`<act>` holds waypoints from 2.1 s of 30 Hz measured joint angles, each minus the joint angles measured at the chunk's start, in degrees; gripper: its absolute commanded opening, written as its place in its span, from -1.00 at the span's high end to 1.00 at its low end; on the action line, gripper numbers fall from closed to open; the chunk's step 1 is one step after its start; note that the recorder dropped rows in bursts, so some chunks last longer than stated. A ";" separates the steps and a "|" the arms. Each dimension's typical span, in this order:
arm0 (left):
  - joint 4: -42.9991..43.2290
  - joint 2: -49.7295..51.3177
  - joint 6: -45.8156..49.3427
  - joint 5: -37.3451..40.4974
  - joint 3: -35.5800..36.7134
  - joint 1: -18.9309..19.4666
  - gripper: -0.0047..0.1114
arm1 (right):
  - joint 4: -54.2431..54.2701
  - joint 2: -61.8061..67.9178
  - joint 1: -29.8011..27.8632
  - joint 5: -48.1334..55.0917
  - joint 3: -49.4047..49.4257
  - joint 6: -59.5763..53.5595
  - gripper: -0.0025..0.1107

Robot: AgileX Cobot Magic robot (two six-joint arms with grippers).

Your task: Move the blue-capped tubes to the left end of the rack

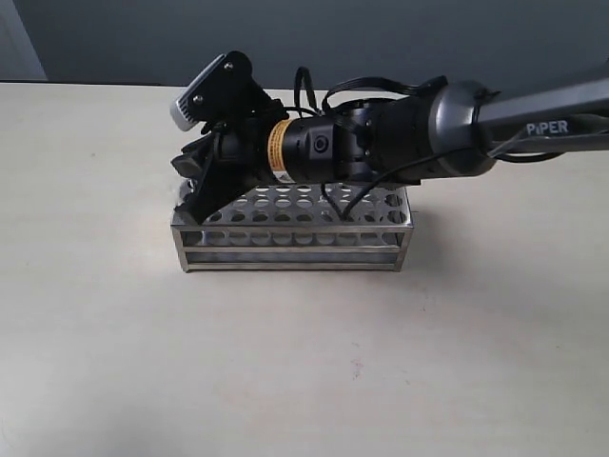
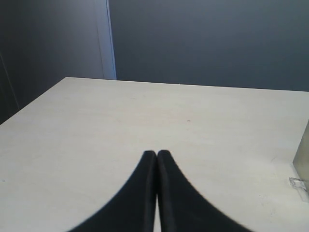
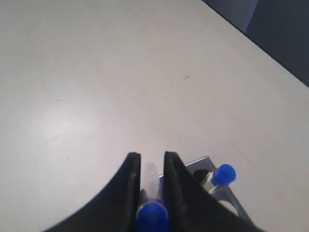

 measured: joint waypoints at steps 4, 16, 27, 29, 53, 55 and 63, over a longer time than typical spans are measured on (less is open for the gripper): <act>0.00 0.00 0.00 0.00 0.00 0.00 0.91 | -0.44 -2.49 0.00 0.32 0.00 0.37 0.96; 0.00 0.00 0.00 0.00 0.00 0.00 0.91 | -27.81 -6.70 0.00 3.82 0.00 29.71 0.96; 0.00 0.00 0.00 0.00 0.00 0.00 0.91 | -41.22 -6.82 0.00 -0.07 -2.80 43.93 0.97; 0.00 0.00 0.00 0.00 0.00 0.00 0.91 | -41.34 -6.82 0.00 -0.24 -2.80 44.04 0.97; 0.00 0.00 0.00 0.00 0.00 0.00 0.91 | -41.58 -4.47 -0.90 0.99 -4.09 45.86 0.97; 0.00 0.00 0.00 0.00 0.00 0.00 0.91 | -41.58 -4.95 -1.80 0.74 -4.09 45.86 0.97; 0.00 0.00 0.00 0.00 0.00 0.00 0.91 | -41.58 -5.07 -3.68 -3.33 -3.98 45.96 0.97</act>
